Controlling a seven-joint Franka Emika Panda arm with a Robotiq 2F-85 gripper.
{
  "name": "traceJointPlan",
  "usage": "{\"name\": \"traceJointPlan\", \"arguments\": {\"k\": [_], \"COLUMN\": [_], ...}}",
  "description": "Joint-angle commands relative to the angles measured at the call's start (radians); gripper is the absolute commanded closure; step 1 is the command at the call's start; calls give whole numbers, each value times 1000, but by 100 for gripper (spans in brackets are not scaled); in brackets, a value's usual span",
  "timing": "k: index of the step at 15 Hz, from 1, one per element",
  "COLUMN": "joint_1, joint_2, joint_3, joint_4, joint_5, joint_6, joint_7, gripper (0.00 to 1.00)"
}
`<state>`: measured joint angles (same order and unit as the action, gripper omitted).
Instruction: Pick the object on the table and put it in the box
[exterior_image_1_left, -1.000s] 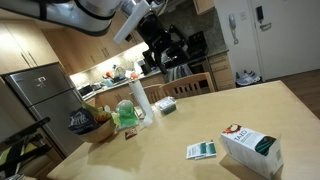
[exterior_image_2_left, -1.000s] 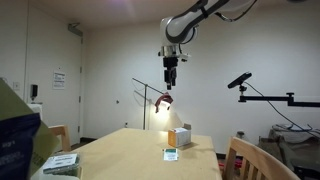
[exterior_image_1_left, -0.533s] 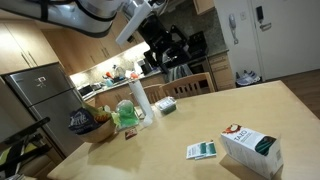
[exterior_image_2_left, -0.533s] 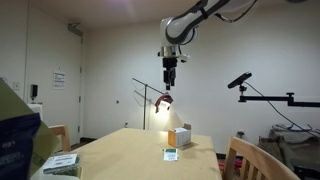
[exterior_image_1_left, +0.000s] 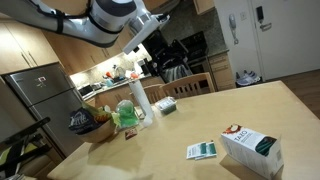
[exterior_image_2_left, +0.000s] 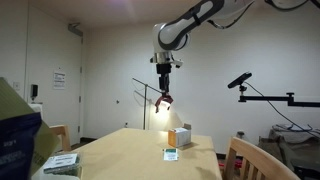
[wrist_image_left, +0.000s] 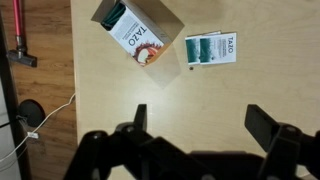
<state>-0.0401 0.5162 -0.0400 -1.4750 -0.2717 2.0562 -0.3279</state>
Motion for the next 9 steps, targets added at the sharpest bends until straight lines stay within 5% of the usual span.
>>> {"name": "traceJointPlan", "arguments": {"k": [1, 9], "joint_1": [-9, 23], "joint_2": [102, 231], "joint_3": [25, 37], "joint_4": [108, 161], "joint_5": [8, -28], "joint_6": [-49, -55], "joint_7": [-78, -126], "gripper": [0, 0]}}
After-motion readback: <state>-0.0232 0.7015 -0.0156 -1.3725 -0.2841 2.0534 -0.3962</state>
